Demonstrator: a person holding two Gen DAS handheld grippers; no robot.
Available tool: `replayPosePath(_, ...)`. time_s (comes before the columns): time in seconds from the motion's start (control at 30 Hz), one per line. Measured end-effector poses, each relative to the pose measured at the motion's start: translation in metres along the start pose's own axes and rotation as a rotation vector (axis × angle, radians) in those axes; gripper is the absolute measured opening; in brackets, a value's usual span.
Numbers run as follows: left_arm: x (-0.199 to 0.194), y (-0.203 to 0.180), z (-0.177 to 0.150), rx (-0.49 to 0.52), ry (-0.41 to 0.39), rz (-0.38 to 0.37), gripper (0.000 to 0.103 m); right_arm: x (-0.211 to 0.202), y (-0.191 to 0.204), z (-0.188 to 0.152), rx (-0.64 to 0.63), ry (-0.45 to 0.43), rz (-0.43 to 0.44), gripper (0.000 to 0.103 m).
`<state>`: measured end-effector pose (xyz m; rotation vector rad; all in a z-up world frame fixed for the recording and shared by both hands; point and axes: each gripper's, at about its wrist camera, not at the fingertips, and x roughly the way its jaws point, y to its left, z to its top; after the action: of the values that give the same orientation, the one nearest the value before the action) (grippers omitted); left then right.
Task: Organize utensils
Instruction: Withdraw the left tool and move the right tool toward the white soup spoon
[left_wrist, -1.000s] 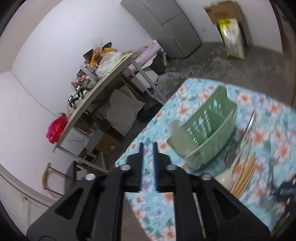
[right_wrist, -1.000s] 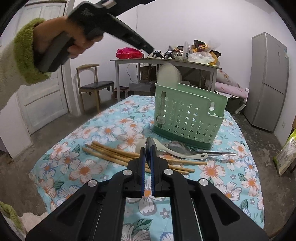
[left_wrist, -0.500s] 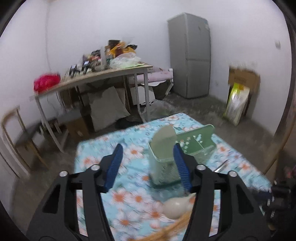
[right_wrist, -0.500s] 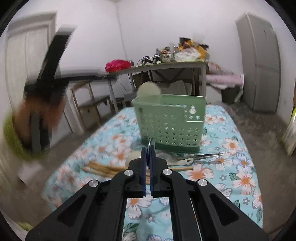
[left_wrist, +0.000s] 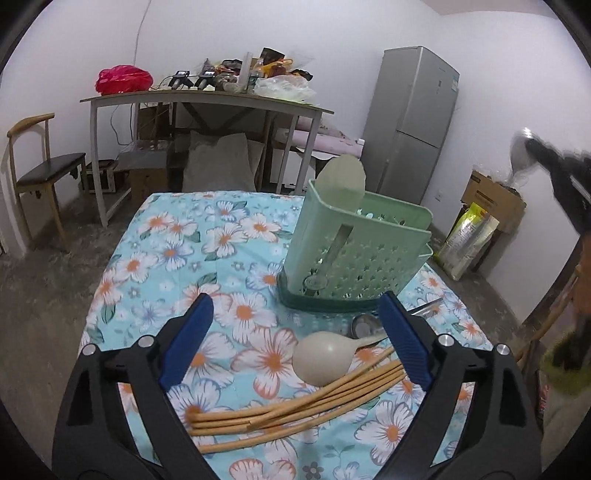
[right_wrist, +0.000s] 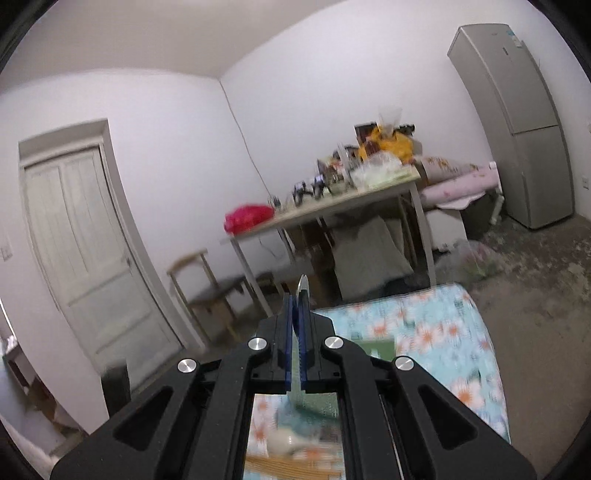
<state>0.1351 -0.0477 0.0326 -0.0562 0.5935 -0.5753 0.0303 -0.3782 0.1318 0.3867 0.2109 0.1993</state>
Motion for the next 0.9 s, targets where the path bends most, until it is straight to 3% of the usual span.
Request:
replayPosePath(0.2,0.002,0.001,-0.012,0.017,-0.024,0.011,0.090,0.036,-0.019,0.015,0.016,-0.026,0.005,0.003)
replayPosePath(0.47,0.012,0.005,-0.023,0.014,0.009,0.002,0.090,0.099,-0.064,-0.025,0.128,0.089,-0.015,0.003)
replayPosePath(0.6,0.017,0.007,-0.028,-0.006,0.026,-0.003,0.090,0.116,-0.085,-0.046,0.144,0.170,-0.071,0.007)
replayPosePath(0.7,0.018,0.007,-0.029,-0.004,0.029,-0.004,0.090,0.116,-0.092,-0.045,0.120,0.177,-0.117,0.008)
replayPosePath(0.73,0.018,0.008,-0.029,-0.005,0.027,-0.002,0.090,0.115,-0.092,-0.043,0.104,0.177,-0.140,0.009)
replayPosePath(0.83,0.018,0.008,-0.030,-0.009,0.020,0.006,0.090,0.101,-0.090,-0.034,0.072,0.142,-0.165,0.032)
replayPosePath(0.9,0.017,0.010,-0.029,-0.012,0.014,0.011,0.090,0.090,-0.084,-0.027,0.037,0.107,-0.176,0.036)
